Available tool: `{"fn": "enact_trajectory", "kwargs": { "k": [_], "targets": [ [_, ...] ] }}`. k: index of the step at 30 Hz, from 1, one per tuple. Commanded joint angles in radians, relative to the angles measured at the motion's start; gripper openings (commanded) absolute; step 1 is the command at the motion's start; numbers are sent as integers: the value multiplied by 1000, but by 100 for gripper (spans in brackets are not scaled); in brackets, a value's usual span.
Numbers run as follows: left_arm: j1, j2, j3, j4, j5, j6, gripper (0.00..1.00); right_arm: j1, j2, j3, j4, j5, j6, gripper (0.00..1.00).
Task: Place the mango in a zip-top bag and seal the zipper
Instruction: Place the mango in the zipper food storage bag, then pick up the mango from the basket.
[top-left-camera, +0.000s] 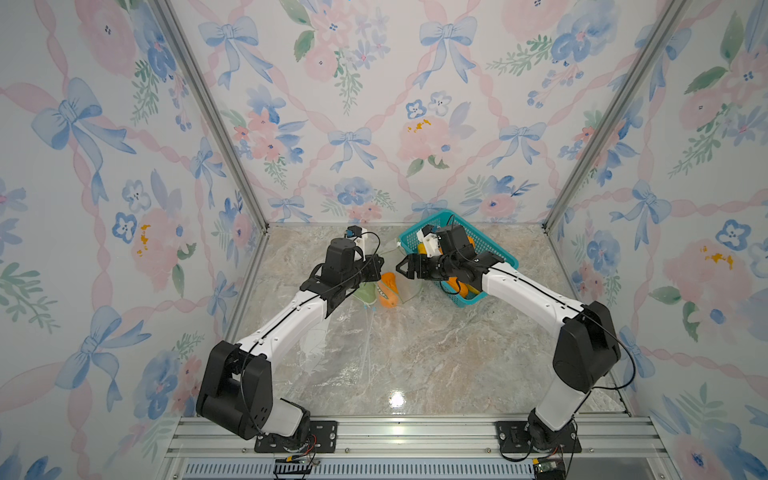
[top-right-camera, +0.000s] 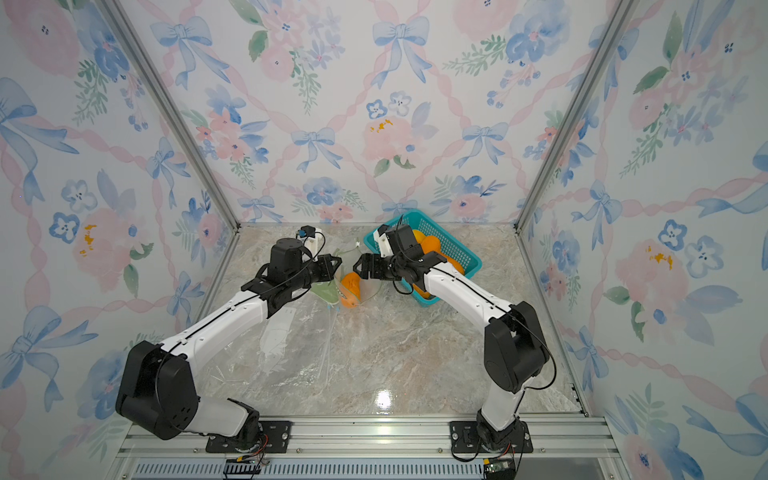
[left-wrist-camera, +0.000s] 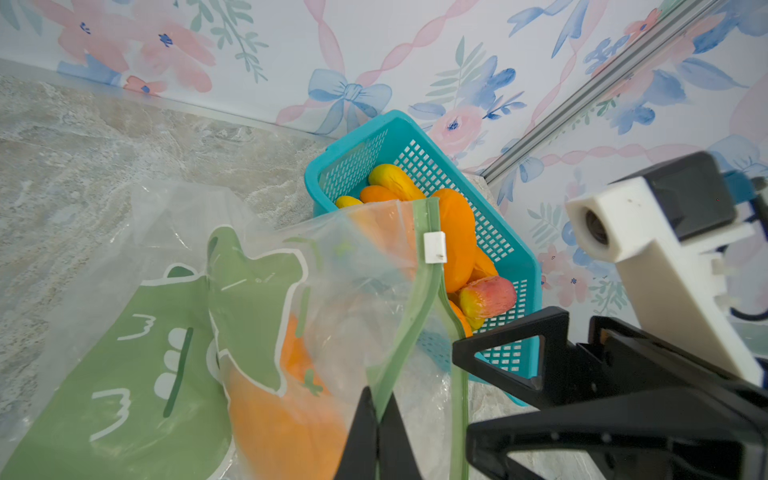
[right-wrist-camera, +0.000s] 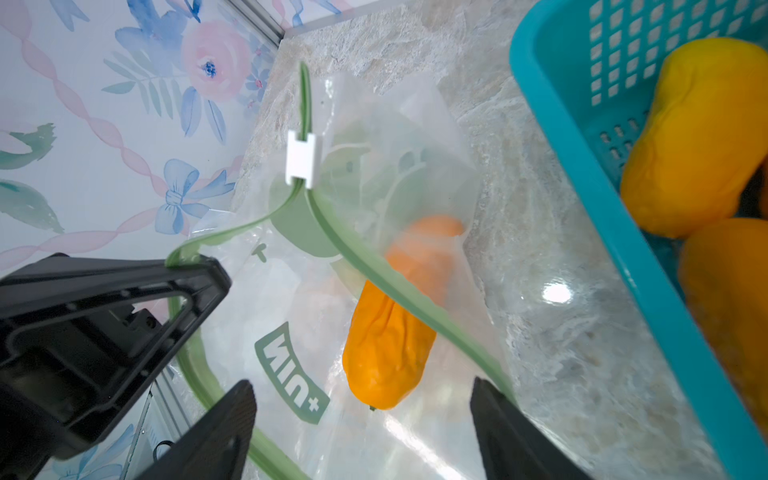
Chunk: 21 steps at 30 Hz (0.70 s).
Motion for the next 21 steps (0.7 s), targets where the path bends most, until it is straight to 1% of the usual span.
{"fn": "enact_trajectory", "kwargs": {
  "k": [1, 7, 12, 17, 19, 21],
  "targets": [
    [-8, 17, 27, 20, -14, -13, 0, -30, -65, -9, -42, 65, -37, 84],
    [-8, 34, 34, 27, -25, -17, 0, -100, -138, -8, -93, 153, -38, 83],
    [-9, 39, 36, 33, -28, -12, 0, -183, -154, -9, -135, 227, -17, 82],
    [-8, 43, 38, 39, -33, -9, 0, -267, -109, 13, -188, 280, -12, 82],
    [-8, 45, 38, 44, -35, -7, 0, -297, -76, 38, -202, 290, -15, 82],
    [-9, 47, 38, 47, -34, -8, 0, -318, -13, 71, -220, 296, -17, 82]
  ]
}}
